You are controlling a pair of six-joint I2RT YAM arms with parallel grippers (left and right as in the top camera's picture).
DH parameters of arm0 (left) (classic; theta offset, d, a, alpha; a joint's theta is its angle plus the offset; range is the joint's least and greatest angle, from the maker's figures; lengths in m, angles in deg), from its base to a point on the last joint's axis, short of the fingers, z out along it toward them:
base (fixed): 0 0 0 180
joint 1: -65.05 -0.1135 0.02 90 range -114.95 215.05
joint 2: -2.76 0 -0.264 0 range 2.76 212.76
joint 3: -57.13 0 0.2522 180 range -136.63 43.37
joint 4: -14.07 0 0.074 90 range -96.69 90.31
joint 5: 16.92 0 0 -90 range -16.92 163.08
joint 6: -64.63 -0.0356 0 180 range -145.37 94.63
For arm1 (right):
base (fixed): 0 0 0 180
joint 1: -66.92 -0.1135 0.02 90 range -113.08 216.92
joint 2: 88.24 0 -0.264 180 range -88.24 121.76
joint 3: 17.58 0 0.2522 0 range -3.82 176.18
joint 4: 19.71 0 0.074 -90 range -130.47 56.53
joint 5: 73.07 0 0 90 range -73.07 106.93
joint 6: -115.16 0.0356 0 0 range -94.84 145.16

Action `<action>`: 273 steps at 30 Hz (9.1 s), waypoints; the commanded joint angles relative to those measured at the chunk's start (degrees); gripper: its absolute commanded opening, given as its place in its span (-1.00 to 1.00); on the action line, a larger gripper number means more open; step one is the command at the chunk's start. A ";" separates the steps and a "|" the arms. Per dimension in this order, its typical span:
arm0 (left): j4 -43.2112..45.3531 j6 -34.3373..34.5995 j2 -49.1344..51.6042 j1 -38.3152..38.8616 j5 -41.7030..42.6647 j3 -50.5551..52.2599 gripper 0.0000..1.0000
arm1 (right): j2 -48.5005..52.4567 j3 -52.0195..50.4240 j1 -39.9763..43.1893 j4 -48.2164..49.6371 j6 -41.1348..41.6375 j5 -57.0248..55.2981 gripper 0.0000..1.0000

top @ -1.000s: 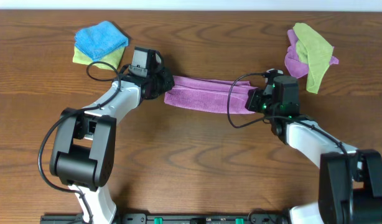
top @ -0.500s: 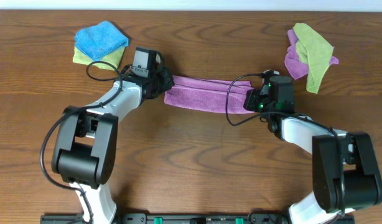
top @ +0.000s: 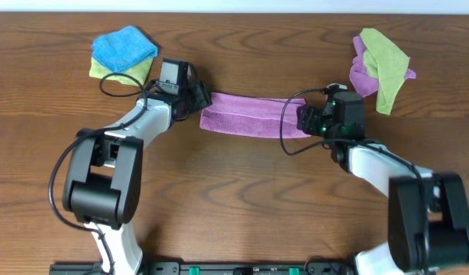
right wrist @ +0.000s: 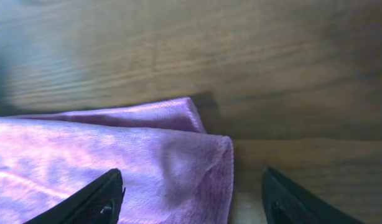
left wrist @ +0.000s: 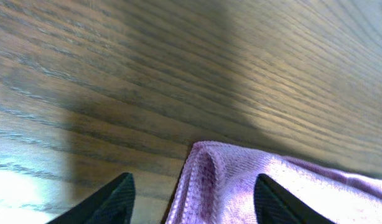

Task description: Fold the cloth

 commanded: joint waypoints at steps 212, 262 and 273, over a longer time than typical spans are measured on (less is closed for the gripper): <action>-31.56 -4.83 -2.32 -12.31 24.57 -8.11 0.90 | -57.16 -5.33 25.42 -55.28 -18.67 25.77 0.99; -21.18 8.94 -1.40 -12.79 4.79 -29.64 -0.89 | -58.82 -5.60 25.31 -55.49 -12.55 24.24 0.99; -5.01 12.52 7.48 -18.97 -0.28 -32.37 -0.89 | -58.82 -5.60 25.31 -55.49 -12.55 24.24 0.98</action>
